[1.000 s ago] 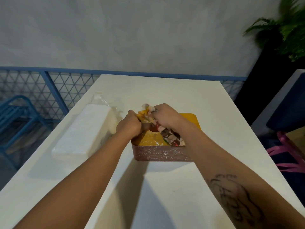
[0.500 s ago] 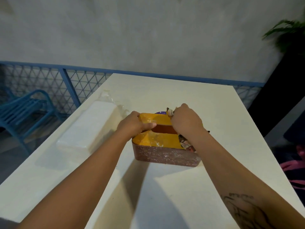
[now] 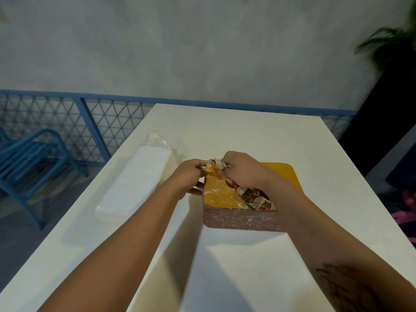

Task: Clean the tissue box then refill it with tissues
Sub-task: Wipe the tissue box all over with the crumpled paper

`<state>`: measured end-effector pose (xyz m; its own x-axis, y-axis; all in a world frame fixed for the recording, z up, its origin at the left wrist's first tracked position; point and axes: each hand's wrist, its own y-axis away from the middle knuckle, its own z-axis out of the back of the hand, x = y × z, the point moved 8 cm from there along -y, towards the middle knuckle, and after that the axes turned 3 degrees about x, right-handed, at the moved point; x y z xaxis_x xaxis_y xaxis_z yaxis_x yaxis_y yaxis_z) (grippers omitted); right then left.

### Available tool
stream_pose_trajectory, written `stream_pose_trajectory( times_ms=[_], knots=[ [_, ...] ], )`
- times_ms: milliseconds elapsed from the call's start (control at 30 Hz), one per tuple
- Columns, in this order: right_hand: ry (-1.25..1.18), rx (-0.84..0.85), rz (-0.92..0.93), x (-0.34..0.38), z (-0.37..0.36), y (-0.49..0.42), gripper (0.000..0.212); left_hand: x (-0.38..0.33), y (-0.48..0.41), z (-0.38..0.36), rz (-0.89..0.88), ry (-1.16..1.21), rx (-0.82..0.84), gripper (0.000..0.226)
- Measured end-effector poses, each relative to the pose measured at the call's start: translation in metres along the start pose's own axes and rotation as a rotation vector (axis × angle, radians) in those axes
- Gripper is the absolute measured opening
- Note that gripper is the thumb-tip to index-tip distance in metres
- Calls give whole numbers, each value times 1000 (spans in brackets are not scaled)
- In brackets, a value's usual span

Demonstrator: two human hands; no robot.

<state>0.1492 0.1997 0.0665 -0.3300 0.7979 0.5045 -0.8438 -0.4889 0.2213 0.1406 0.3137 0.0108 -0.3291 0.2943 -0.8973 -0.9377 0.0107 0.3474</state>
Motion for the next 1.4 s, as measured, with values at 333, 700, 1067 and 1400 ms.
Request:
stream_pose_trajectory(
  times_ms=[333, 700, 1067, 1400],
  knots=[
    [-219, -256, -280, -34, 50, 23, 31, 0, -6, 1, -27, 9, 82, 24],
    [113, -273, -241, -25, 11, -16, 8, -2, -9, 4, -101, -5, 93, 24],
    [10, -81, -186, 0, 7, -5, 17, 0, -9, 2, -145, -6, 46, 26],
    [-75, -290, -489, -42, 38, 25, 26, -8, -11, 10, -87, -24, 168, 20]
  ],
)
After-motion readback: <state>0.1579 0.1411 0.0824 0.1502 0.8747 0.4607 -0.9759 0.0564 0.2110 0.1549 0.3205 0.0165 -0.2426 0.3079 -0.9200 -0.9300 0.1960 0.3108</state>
